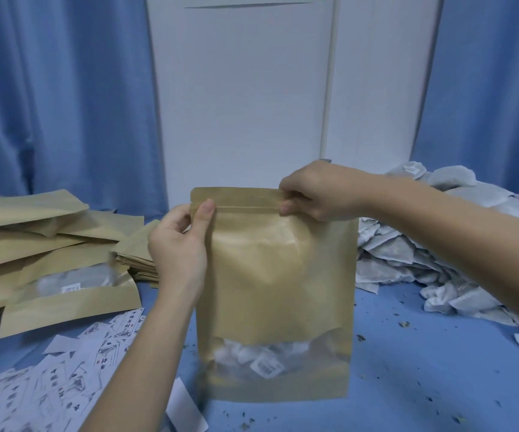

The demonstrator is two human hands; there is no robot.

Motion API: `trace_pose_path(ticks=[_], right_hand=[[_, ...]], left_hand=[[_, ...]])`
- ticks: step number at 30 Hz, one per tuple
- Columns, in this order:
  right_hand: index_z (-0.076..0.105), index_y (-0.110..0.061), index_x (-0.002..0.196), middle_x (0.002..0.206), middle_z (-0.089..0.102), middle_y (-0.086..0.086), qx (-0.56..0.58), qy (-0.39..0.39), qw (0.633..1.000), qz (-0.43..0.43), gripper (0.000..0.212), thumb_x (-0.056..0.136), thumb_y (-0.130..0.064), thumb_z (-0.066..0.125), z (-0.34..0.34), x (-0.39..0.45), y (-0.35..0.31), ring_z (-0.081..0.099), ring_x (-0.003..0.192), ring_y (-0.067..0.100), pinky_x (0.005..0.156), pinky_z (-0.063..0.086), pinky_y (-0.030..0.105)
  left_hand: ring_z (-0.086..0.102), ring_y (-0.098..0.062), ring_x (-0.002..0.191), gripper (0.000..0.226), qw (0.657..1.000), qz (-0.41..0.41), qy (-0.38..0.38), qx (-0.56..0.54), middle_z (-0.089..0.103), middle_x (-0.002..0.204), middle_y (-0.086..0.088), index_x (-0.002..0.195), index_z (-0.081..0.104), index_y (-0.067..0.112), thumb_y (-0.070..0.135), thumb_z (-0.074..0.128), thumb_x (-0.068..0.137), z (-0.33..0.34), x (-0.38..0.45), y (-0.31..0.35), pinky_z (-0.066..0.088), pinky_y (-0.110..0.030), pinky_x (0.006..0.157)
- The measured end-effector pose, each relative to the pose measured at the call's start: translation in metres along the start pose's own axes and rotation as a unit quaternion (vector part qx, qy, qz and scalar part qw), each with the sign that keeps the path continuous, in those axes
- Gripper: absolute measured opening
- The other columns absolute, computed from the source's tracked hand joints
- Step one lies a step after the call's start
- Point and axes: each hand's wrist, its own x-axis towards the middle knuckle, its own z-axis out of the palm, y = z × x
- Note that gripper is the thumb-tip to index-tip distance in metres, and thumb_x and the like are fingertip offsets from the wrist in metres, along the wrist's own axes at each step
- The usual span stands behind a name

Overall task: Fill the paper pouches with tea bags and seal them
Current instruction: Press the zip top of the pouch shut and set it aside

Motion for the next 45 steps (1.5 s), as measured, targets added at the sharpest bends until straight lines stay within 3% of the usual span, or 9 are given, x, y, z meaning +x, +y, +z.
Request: trace_pose_path(ticks=[8, 12, 15, 22, 26, 29, 36, 41, 45], right_hand=[[0.055, -0.016, 0.072, 0.068, 0.054, 0.0, 0.042, 0.028, 0.999, 0.017, 0.024, 0.087, -0.033, 0.062, 0.0, -0.019, 0.015, 0.047, 0.067, 0.015, 0.063, 0.036, 0.024], [0.061, -0.005, 0.073, 0.065, 0.055, 0.01, 0.054, 0.056, 0.996, 0.049, 0.039, 0.08, -0.043, 0.065, -0.003, -0.024, 0.028, 0.046, 0.061, 0.019, 0.059, 0.038, 0.022], [0.049, -0.017, 0.06, 0.053, 0.043, -0.003, 0.046, 0.044, 0.996, 0.062, 0.038, 0.083, -0.045, 0.061, 0.0, -0.027, 0.034, 0.04, 0.053, 0.01, 0.054, 0.033, 0.013], [0.052, -0.028, 0.082, 0.064, 0.049, -0.015, 0.092, 0.066, 0.993, 0.024, 0.027, 0.078, -0.052, 0.063, 0.005, -0.006, 0.008, 0.047, 0.062, -0.004, 0.058, 0.034, 0.008], [0.056, -0.015, 0.07, 0.053, 0.04, -0.008, 0.116, 0.126, 0.985, -0.01, 0.029, 0.081, -0.039, 0.069, 0.017, 0.014, -0.012, 0.041, 0.054, 0.004, 0.052, 0.031, 0.016], [0.06, -0.012, 0.087, 0.07, 0.06, 0.001, 0.03, 0.142, 0.989, -0.024, 0.038, 0.086, -0.049, 0.056, 0.025, 0.014, -0.009, 0.05, 0.068, 0.017, 0.059, 0.03, 0.027], [0.022, -0.015, 0.05, 0.045, 0.038, 0.006, -0.114, 0.277, 0.95, 0.092, 0.067, 0.076, -0.068, 0.052, 0.03, -0.005, 0.014, 0.042, 0.054, 0.028, 0.048, 0.015, 0.027], [0.024, -0.015, 0.048, 0.045, 0.033, 0.013, -0.073, 0.317, 0.935, 0.145, 0.066, 0.076, -0.066, 0.056, 0.043, -0.011, 0.023, 0.036, 0.052, 0.025, 0.053, 0.019, 0.029], [0.031, -0.018, 0.048, 0.044, 0.035, -0.004, 0.058, 0.345, 0.915, 0.202, 0.058, 0.075, -0.061, 0.059, 0.053, -0.014, 0.032, 0.038, 0.051, 0.018, 0.053, 0.025, 0.03]], left_hand=[[0.055, 0.005, 0.06, 0.032, 0.999, -0.023, 0.007, -0.038, 0.065, 0.06, 0.02, 0.058, 0.069, 0.036, 0.024, 0.066, 0.087, -0.007, 0.004, -0.005, 0.045, -0.011, 0.065], [0.055, 0.006, 0.06, 0.024, 0.998, -0.025, 0.033, -0.048, 0.065, 0.059, 0.02, 0.064, 0.066, 0.027, 0.021, 0.067, 0.087, -0.01, 0.007, -0.006, 0.045, -0.009, 0.063], [0.052, 0.006, 0.057, 0.024, 0.998, -0.024, 0.035, -0.037, 0.062, 0.056, 0.02, 0.064, 0.063, 0.027, 0.022, 0.066, 0.087, -0.01, 0.007, -0.006, 0.043, -0.008, 0.061], [0.048, -0.007, 0.067, 0.026, 1.0, -0.015, 0.009, -0.023, 0.057, 0.066, 0.004, 0.068, 0.059, 0.012, 0.03, 0.064, 0.088, 0.001, -0.002, -0.003, 0.039, -0.026, 0.065], [0.045, -0.008, 0.064, 0.033, 1.0, -0.007, -0.002, -0.016, 0.053, 0.065, 0.003, 0.067, 0.055, 0.006, 0.029, 0.065, 0.088, 0.006, -0.005, -0.001, 0.036, -0.025, 0.061], [0.046, -0.01, 0.066, 0.03, 1.0, -0.01, 0.0, -0.015, 0.054, 0.066, 0.001, 0.068, 0.058, 0.006, 0.028, 0.064, 0.088, 0.002, -0.004, -0.001, 0.037, -0.028, 0.063], [0.054, -0.005, 0.064, 0.023, 0.999, -0.039, 0.015, -0.011, 0.063, 0.065, 0.011, 0.066, 0.062, 0.024, 0.025, 0.064, 0.089, -0.004, 0.002, -0.004, 0.043, -0.025, 0.067], [0.06, -0.003, 0.069, 0.013, 0.997, -0.049, -0.044, -0.034, 0.068, 0.072, 0.012, 0.078, 0.066, 0.022, 0.034, 0.069, 0.082, -0.004, 0.002, -0.001, 0.046, -0.016, 0.065], [0.069, -0.01, 0.092, 0.057, 0.962, -0.169, -0.21, -0.045, 0.073, 0.099, 0.005, 0.108, 0.062, 0.02, 0.028, 0.084, 0.056, -0.019, -0.011, -0.018, 0.054, -0.02, 0.071]])
